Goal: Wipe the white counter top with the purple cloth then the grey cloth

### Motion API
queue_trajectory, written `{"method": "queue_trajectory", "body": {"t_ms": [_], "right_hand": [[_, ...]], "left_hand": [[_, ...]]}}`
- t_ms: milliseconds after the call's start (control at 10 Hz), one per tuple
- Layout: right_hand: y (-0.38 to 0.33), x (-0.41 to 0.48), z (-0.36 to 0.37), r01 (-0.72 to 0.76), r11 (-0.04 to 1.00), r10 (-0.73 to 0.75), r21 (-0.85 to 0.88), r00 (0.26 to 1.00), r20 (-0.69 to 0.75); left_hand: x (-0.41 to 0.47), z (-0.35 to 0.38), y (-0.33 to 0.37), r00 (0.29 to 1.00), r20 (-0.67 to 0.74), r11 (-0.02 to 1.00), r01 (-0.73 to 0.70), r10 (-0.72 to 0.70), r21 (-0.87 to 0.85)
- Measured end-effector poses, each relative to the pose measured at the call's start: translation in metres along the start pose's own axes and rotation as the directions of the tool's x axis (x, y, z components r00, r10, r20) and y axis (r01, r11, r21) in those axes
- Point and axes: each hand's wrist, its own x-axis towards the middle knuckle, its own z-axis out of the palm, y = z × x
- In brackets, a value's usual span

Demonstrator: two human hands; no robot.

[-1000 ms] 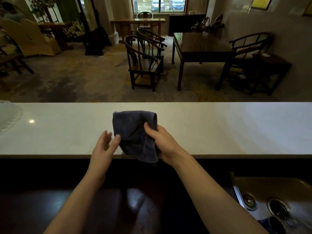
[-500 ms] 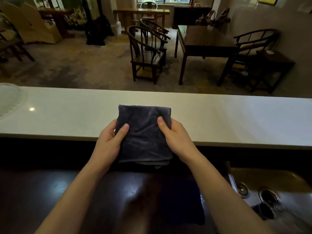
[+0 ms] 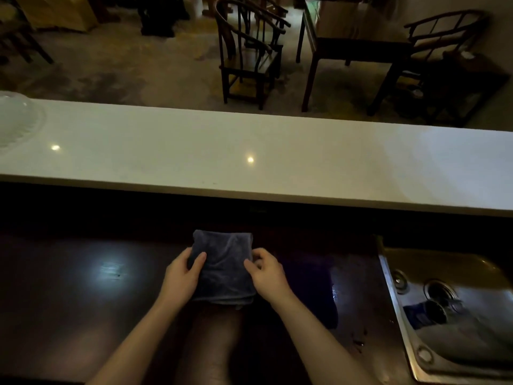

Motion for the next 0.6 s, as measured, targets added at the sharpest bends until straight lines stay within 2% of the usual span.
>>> {"method": "queue_trajectory", "body": {"t_ms": [100, 300, 500, 600], "right_hand": [[0.025, 0.001, 0.016, -0.069, 0.994, 0.067, -0.09, 0.998, -0.021], [0.052, 0.001, 0.04, -0.157, 0.965, 0.147, -0.209, 0.987, -0.061], [0.056, 0.001, 0.049, -0.146, 0.934, 0.114, -0.326, 0.987, -0.113], [0.051, -0.003, 0.043, -0.11, 0.874, 0.072, -0.474, 0.993, -0.098]], "left_hand": [[-0.006, 0.01, -0.028, 0.999, 0.004, 0.988, 0.043, -0.044, 0.146], [-0.02, 0.019, -0.053, 0.996, 0.012, 0.955, 0.081, -0.088, 0.284], [-0.027, 0.021, -0.057, 0.992, 0.001, 0.911, 0.117, -0.127, 0.395], [-0.029, 0.015, -0.053, 0.999, -0.029, 0.822, 0.05, -0.041, 0.568]]}}
